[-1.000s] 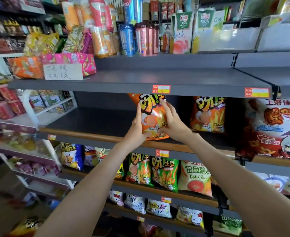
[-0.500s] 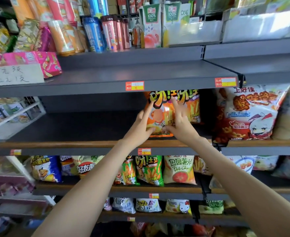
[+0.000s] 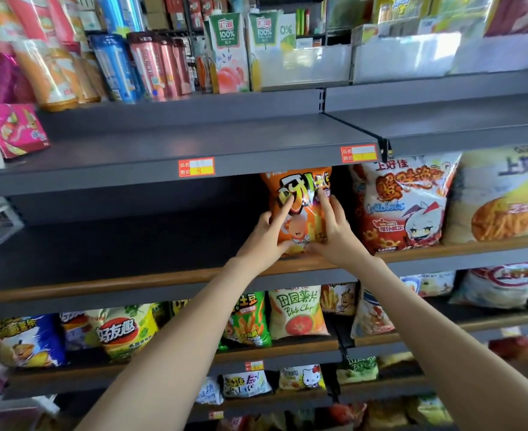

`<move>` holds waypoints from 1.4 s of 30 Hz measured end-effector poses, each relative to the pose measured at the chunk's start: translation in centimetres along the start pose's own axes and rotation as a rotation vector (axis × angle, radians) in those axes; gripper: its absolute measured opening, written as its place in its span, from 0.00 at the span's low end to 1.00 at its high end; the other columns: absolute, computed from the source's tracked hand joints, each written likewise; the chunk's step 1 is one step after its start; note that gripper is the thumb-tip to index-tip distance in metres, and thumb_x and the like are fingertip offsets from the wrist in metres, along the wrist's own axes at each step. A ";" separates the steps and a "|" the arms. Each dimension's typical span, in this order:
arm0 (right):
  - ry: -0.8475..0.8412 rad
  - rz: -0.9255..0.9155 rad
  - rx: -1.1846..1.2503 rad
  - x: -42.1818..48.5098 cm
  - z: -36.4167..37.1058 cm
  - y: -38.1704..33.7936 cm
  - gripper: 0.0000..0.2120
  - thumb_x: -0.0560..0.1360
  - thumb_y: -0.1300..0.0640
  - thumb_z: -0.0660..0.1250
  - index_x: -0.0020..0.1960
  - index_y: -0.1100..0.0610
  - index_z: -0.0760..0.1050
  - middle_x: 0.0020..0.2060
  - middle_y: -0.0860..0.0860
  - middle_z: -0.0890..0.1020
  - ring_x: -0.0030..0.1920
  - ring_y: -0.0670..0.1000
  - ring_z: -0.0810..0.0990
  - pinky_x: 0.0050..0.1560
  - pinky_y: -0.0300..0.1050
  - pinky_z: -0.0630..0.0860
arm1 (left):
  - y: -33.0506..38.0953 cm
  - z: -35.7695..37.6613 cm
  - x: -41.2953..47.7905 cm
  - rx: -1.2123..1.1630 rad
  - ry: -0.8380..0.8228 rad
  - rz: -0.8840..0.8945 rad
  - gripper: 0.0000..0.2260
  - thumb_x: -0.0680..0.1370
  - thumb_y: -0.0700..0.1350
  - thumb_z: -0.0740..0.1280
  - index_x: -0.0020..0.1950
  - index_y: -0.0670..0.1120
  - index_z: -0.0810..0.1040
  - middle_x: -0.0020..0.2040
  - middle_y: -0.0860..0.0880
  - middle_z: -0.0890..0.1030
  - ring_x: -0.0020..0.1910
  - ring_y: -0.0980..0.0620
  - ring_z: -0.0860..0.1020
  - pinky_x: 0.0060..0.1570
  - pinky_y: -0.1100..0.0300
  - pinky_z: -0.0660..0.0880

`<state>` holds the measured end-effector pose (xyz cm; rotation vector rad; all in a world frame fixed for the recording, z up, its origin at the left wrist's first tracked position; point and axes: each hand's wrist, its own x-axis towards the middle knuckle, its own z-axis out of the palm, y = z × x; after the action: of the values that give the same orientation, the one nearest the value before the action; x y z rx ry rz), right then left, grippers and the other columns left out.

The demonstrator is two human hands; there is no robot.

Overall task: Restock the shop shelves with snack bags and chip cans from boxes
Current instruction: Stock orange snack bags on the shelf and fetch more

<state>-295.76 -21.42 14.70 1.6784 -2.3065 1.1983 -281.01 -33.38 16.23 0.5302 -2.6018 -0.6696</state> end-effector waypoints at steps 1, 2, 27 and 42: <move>-0.008 0.000 0.006 -0.2 -0.1 0.3 0.56 0.69 0.56 0.77 0.74 0.40 0.33 0.77 0.61 0.45 0.77 0.63 0.48 0.72 0.64 0.60 | 0.0 0.2 0.1 0.004 0.002 0.002 0.41 0.79 0.44 0.67 0.77 0.64 0.39 0.68 0.44 0.66 0.64 0.49 0.71 0.63 0.55 0.71; -0.014 -0.005 0.009 -0.3 -0.1 0.6 0.56 0.70 0.56 0.76 0.74 0.41 0.33 0.77 0.61 0.45 0.77 0.62 0.47 0.71 0.64 0.61 | 0.0 0.4 0.1 0.010 0.001 0.003 0.42 0.79 0.45 0.67 0.76 0.66 0.38 0.68 0.44 0.66 0.65 0.49 0.71 0.63 0.55 0.70; 0.094 -0.251 -0.002 -9.6 9.6 -2.9 0.18 0.78 0.63 0.61 0.67 0.60 0.67 0.56 0.60 0.77 0.53 0.57 0.72 0.50 0.51 0.73 | -2.6 4.9 -13.3 0.112 0.469 -0.143 0.27 0.80 0.40 0.63 0.78 0.50 0.60 0.62 0.45 0.73 0.58 0.50 0.72 0.52 0.65 0.68; -0.985 0.017 0.085 -19.8 33.3 -15.0 0.20 0.82 0.53 0.59 0.73 0.52 0.64 0.66 0.52 0.72 0.64 0.52 0.74 0.60 0.46 0.73 | -19.6 8.8 -45.3 -0.118 -0.035 -1.249 0.30 0.82 0.48 0.62 0.80 0.51 0.51 0.71 0.46 0.67 0.59 0.48 0.76 0.49 0.57 0.77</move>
<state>-262.40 -27.51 -9.29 2.7143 -2.7180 0.4768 -241.65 -25.73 -13.83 2.1210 -1.9663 -1.1349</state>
